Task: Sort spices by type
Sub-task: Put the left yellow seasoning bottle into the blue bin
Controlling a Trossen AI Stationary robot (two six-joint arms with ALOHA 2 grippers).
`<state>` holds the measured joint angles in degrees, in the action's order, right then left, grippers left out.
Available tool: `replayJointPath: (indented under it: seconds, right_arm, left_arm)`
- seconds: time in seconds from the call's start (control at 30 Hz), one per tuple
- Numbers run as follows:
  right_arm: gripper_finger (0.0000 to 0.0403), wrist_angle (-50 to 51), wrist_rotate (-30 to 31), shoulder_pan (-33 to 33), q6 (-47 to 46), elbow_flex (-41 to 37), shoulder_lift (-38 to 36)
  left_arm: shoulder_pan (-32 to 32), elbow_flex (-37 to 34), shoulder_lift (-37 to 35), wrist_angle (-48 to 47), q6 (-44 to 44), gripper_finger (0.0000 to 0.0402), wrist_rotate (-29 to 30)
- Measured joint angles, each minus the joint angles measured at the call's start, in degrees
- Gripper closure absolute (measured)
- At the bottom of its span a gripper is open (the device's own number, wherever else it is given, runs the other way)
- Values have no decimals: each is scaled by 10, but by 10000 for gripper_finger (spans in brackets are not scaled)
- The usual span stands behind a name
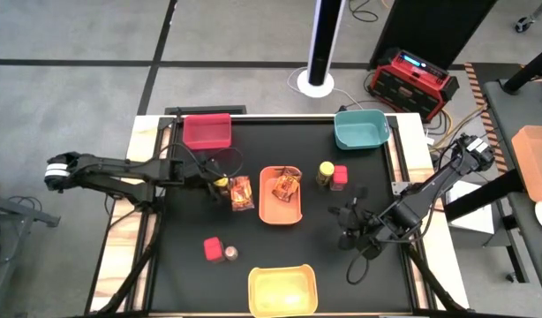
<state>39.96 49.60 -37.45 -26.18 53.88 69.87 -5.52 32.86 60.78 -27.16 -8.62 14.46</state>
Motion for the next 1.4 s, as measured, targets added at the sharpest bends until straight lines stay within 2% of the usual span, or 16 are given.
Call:
replayJointPath:
  seconds: [0.23,0.43,0.67,0.87,0.97,1.07,1.27,1.4]
  right_arm:
    - [390,-1,0,0,-4,-8,0]
    - [390,-45,3,4,12,-8,0]
    - [390,-130,11,29,96,-8,5]
    - [381,-253,12,72,196,-8,5]
    - [354,-317,-42,104,247,-6,5]
    - [307,-354,-98,138,262,1,5]
    - [190,-373,-111,186,267,3,8]
    - [122,-373,-180,204,262,3,8]
  left_arm:
    - [1,19,-3,-15,12,192,0]
    - [1,124,-11,-89,59,184,8]
    - [2,252,-10,-77,126,186,-29]
    - [9,280,8,0,162,186,-102]
    - [19,278,37,46,170,186,-134]
    - [36,278,73,93,185,186,-137]
    - [68,278,140,195,229,186,-135]
    - [73,278,174,239,243,186,-105]
